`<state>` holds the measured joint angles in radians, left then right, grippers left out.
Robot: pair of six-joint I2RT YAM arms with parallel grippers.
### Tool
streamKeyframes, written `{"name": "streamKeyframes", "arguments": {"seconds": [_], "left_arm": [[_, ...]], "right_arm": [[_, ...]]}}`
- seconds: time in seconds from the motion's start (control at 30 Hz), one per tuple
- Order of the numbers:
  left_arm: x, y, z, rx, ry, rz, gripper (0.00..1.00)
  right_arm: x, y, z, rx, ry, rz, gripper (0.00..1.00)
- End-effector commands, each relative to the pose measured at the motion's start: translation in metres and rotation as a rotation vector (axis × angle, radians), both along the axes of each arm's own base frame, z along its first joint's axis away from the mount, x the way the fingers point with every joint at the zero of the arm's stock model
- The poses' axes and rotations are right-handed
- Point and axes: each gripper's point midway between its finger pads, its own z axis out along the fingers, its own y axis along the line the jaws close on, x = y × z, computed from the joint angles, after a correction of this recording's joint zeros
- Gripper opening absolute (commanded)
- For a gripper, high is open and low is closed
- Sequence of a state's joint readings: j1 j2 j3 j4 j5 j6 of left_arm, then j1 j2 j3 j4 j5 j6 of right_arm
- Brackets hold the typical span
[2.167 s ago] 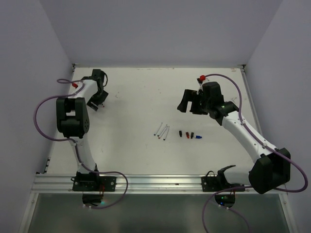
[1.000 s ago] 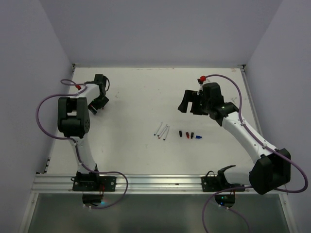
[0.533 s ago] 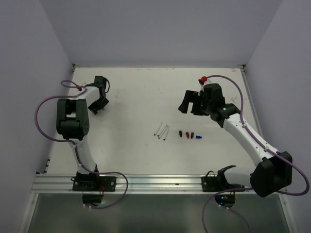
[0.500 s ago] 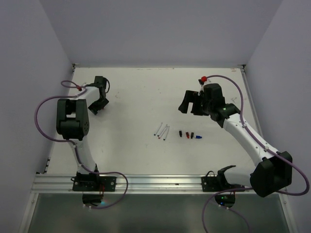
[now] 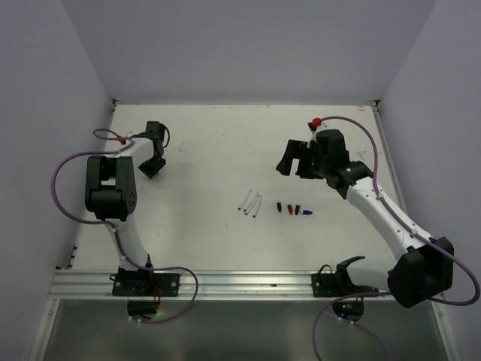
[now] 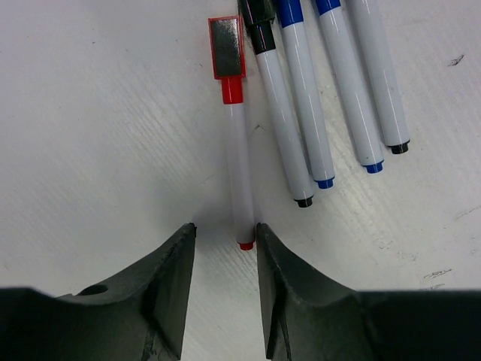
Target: Open the pen caps
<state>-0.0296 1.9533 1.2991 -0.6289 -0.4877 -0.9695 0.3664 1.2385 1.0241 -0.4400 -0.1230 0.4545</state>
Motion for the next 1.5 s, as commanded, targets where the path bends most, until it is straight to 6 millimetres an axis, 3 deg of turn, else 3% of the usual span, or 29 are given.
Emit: {"name": "streamKeyframes", "arguments": {"seconds": [0.0, 0.23, 0.4, 0.47, 0.63, 0.73, 0.83, 0.93, 1.07, 1.17, 1.27, 1.3, 1.37, 1.4, 1.47], "left_arm": [[-0.034, 0.003, -0.021, 0.012, 0.117, 0.018, 0.4], [-0.03, 0.013, -0.027, 0.013, 0.106, 0.033, 0.37], [-0.028, 0.012, -0.03, 0.006, 0.107, 0.026, 0.19], [-0.033, 0.013, -0.029, 0.007, 0.102, 0.04, 0.0], [-0.05, 0.011, -0.024, -0.008, 0.1, 0.055, 0.0], [-0.059, 0.011, -0.011, -0.009, 0.067, 0.062, 0.0], [-0.065, 0.014, 0.024, 0.006, -0.021, 0.085, 0.0], [-0.075, 0.017, 0.045, 0.042, -0.041, 0.105, 0.0], [-0.07, 0.01, 0.09, 0.057, -0.158, 0.058, 0.0], [-0.057, -0.008, 0.124, 0.069, -0.236, -0.053, 0.0], [-0.036, -0.052, 0.15, 0.027, -0.341, -0.285, 0.0], [-0.033, -0.085, 0.152, -0.052, -0.37, -0.415, 0.0], [-0.023, -0.117, 0.166, -0.093, -0.464, -0.585, 0.0], [-0.026, -0.148, 0.17, -0.13, -0.494, -0.732, 0.0], [-0.026, -0.182, 0.186, -0.146, -0.611, -0.865, 0.0]], "right_arm": [[0.002, 0.002, 0.012, 0.017, -0.046, 0.003, 0.95], [0.002, 0.0, 0.012, 0.004, -0.048, -0.001, 0.95], [0.002, 0.0, 0.013, 0.005, -0.051, 0.002, 0.95], [0.003, 0.0, 0.014, 0.005, -0.055, -0.001, 0.95], [0.004, 0.0, 0.014, 0.002, -0.056, 0.003, 0.95], [0.003, 0.002, 0.013, 0.006, -0.053, 0.011, 0.95], [0.003, 0.003, 0.012, 0.008, -0.051, 0.016, 0.95], [0.004, 0.005, 0.013, 0.016, -0.053, 0.023, 0.95], [0.003, 0.01, 0.011, 0.03, -0.041, 0.045, 0.95], [0.002, 0.013, 0.005, 0.034, -0.026, 0.063, 0.95], [0.001, 0.017, 0.0, 0.046, -0.006, 0.084, 0.95], [0.001, 0.019, 0.0, 0.051, -0.006, 0.093, 0.95], [0.001, 0.024, 0.001, 0.072, -0.001, 0.116, 0.95], [0.0, 0.027, 0.001, 0.08, 0.0, 0.129, 0.95], [0.0, 0.032, 0.002, 0.102, 0.0, 0.152, 0.95]]}}
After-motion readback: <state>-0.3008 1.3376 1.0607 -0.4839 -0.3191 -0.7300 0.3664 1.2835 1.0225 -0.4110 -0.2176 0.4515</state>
